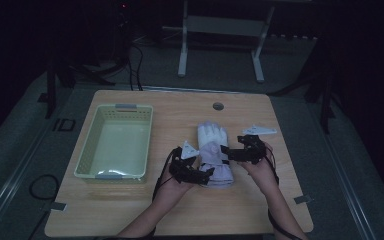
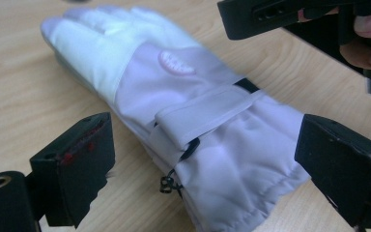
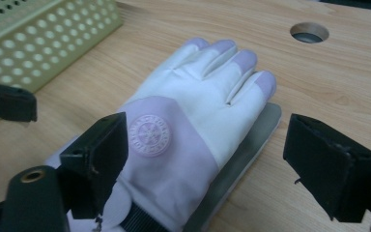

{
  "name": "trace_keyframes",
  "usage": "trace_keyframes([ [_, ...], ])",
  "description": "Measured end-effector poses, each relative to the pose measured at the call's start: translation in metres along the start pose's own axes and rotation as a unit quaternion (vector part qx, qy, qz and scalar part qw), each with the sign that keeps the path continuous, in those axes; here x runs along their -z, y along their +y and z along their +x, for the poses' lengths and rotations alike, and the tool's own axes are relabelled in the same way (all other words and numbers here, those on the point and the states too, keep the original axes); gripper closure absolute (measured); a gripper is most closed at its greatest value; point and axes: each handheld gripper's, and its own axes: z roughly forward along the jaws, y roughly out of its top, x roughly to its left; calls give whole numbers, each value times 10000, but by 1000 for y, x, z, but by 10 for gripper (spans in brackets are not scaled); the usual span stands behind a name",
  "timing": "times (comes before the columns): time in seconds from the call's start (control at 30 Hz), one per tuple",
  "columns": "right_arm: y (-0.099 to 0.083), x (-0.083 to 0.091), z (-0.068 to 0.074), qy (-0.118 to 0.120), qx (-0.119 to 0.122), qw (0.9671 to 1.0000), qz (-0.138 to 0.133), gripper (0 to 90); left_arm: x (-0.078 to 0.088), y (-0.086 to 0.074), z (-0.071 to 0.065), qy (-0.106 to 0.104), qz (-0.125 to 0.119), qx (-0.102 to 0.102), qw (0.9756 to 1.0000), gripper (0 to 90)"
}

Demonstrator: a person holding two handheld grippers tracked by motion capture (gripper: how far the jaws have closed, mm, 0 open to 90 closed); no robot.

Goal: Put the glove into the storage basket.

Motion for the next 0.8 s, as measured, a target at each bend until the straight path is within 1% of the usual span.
trace_keyframes([
  [0.03,-1,-3,0,5,-33,10000,20,190,-3,-1,2,-122,66,129,9998,76],
  [0.07,-2,-5,-1,27,-57,10000,35,190,-4,-2,3,-67,94,174,9998,76],
  [0.13,-3,-7,-1,-10,-55,10000,54,192,-5,-3,3,-60,111,197,9997,82],
  [0.17,-6,-11,-3,-15,-125,9999,119,210,-6,-7,4,-41,173,316,9993,83],
  [0.2,-8,-13,-4,-41,-146,9998,138,215,-6,-9,3,-12,209,352,9992,83],
  [0.27,-12,-16,-7,-14,-212,9996,170,223,-6,-12,1,-15,262,342,9991,111],
  [0.3,-13,-17,-7,-37,-261,9995,177,224,-6,-14,1,-26,266,370,9990,136],
  [0.33,-14,-18,-8,-22,-274,9994,189,225,-8,-16,1,-103,297,437,9986,143],
  [0.37,-16,-20,-8,39,-312,9993,221,225,-9,-17,1,-115,345,451,9983,144],
  [0.4,-18,-22,-9,15,-313,9992,238,225,-10,-18,2,-133,360,496,9980,146],
  [0.43,-19,-23,-9,41,-337,9991,266,225,-11,-20,3,-184,362,584,9975,149],
  [0.47,-21,-25,-9,85,-383,9988,290,225,-12,-21,4,-189,370,668,9969,150],
  [0.5,-23,-27,-9,103,-399,9986,322,226,-12,-21,4,-189,370,668,9969,163],
  [0.53,-27,-29,-9,106,-423,9983,382,226,-15,-24,4,-60,432,673,9968,182],
  [0.57,-29,-31,-10,132,-469,9979,425,226,-18,-25,4,-19,518,659,9965,186],
  [0.6,-32,-33,-11,189,-546,9971,489,226,-18,-25,4,-19,518,659,9965,186],
  [0.63,-34,-35,-13,214,-587,9966,545,233,-20,-28,5,-21,575,666,9961,186],
  [0.67,-36,-35,-14,260,-624,9961,566,273,-26,-33,6,-99,629,766,9950,189],
  [0.7,-38,-36,-15,375,-695,9950,615,325,-27,-34,7,-154,653,785,9947,197],
  [0.73,-38,-36,-15,375,-695,9950,615,325,-27,-34,7,-154,653,785,9947,202],
  [0.77,-39,-37,-16,457,-777,9936,683,325,-27,-34,7,-154,653,785,9947,202],
  [0.8,-39,-37,-16,457,-777,9936,683,347,-33,-38,12,-380,731,941,9921,202],
])
